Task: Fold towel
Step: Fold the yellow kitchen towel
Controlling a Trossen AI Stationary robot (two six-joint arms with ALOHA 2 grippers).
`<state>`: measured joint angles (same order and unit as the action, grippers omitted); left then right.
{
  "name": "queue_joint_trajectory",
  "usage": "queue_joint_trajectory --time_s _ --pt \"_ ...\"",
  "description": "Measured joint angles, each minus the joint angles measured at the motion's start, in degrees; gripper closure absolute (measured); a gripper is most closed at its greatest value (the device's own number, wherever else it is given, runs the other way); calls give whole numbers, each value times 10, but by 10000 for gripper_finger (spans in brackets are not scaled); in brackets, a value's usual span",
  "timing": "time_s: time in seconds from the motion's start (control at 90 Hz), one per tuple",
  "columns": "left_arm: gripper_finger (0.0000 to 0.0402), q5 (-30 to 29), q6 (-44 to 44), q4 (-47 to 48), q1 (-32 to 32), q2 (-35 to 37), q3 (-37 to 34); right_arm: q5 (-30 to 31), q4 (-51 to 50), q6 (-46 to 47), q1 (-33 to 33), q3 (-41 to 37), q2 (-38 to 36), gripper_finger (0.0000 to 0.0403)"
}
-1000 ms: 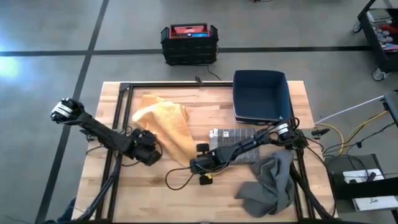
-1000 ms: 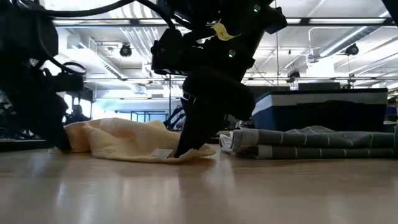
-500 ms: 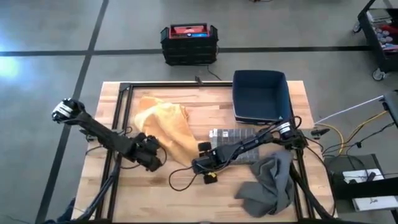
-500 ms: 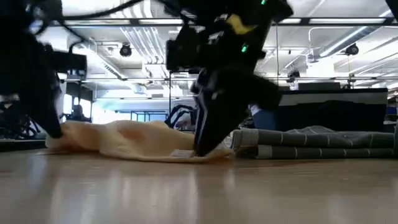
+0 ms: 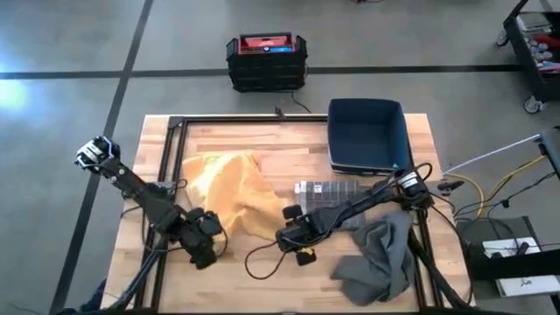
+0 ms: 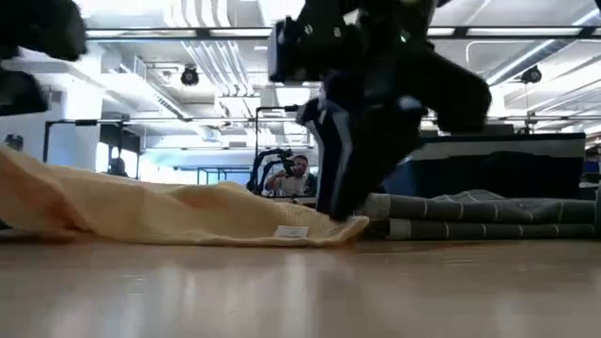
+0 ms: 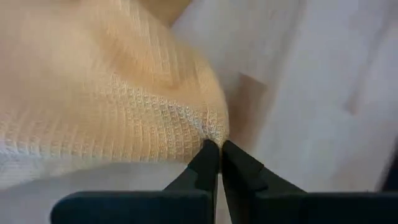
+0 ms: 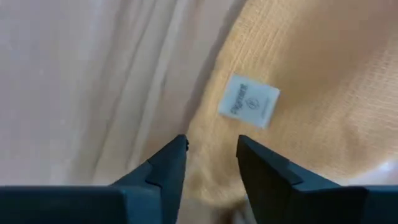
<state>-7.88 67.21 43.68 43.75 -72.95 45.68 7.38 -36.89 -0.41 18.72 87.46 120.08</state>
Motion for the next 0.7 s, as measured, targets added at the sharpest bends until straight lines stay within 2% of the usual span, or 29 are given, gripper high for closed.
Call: queue_joint_trajectory --time_s 0.167,0.333,0.533,0.7 --pt "402 0 62 -6 40 -3 -15 10 7 3 -5 0 17 222" --pt "402 1 80 -10 61 -6 -15 14 10 9 -5 0 28 225" --pt "402 2 73 -17 70 -6 -15 21 14 24 -2 1 34 276" --pt "402 69 58 -7 88 -6 0 15 -10 41 0 0 27 350"
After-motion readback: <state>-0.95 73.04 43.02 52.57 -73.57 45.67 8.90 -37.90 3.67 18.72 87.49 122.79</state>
